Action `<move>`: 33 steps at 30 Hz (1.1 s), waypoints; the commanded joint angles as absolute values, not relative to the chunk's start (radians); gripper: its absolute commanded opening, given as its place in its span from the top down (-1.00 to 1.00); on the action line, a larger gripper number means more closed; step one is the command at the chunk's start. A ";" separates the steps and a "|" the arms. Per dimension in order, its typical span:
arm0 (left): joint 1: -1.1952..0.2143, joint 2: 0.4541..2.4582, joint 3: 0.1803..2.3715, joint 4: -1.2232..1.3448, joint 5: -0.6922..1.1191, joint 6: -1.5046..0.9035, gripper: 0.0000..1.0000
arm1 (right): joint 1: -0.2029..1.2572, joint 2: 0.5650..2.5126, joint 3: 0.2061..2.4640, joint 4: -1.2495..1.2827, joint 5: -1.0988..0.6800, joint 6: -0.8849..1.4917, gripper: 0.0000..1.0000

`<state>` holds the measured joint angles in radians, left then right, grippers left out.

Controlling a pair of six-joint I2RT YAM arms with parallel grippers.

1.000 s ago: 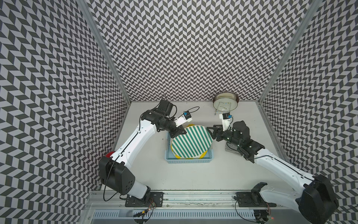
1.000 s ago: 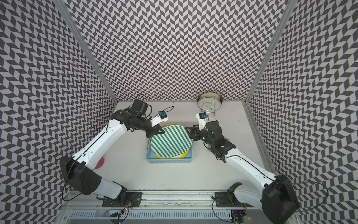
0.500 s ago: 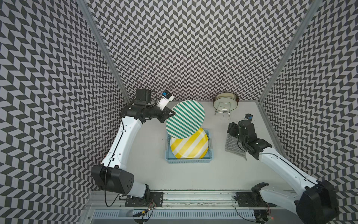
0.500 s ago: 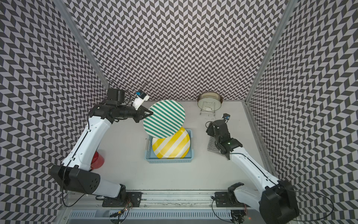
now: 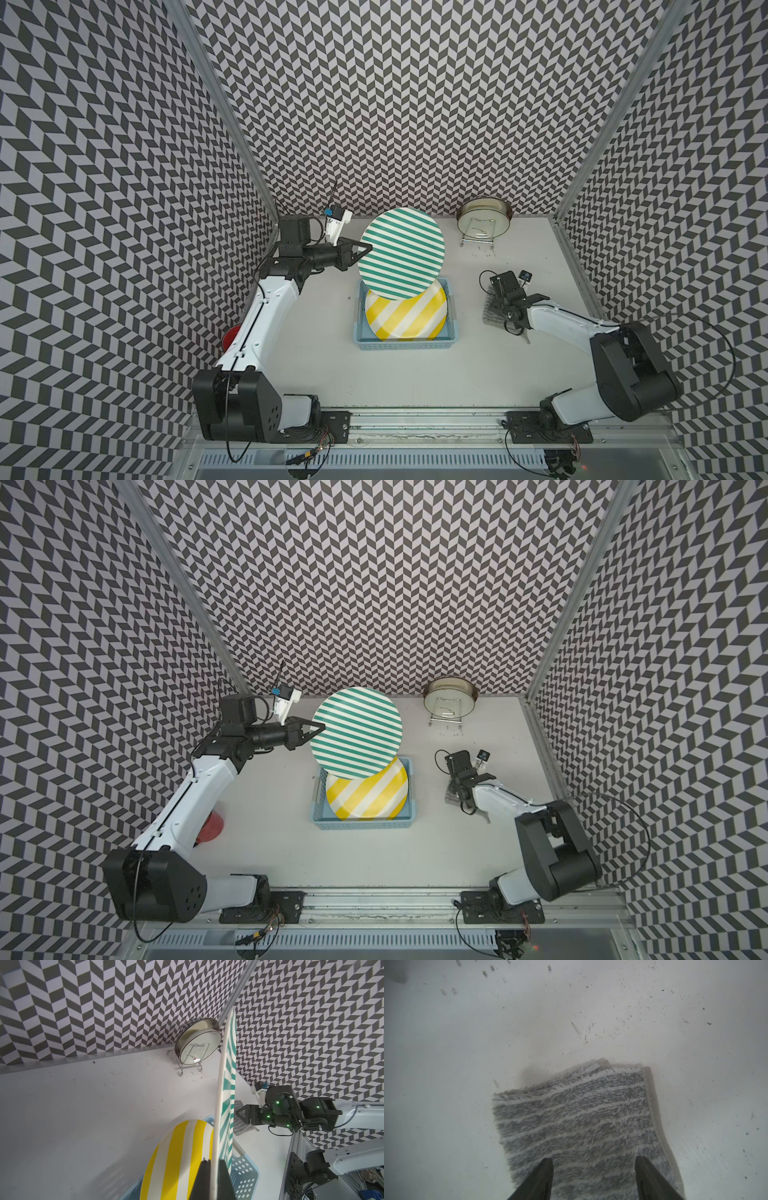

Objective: Wipe the wet plate dry
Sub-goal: Pick up the towel at the center of the board.

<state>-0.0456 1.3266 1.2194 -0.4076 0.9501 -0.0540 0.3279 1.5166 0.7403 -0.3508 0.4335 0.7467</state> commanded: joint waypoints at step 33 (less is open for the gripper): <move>-0.121 1.322 1.191 -0.285 0.989 -0.108 1.00 | 0.675 1.130 1.065 0.089 -0.014 0.340 1.00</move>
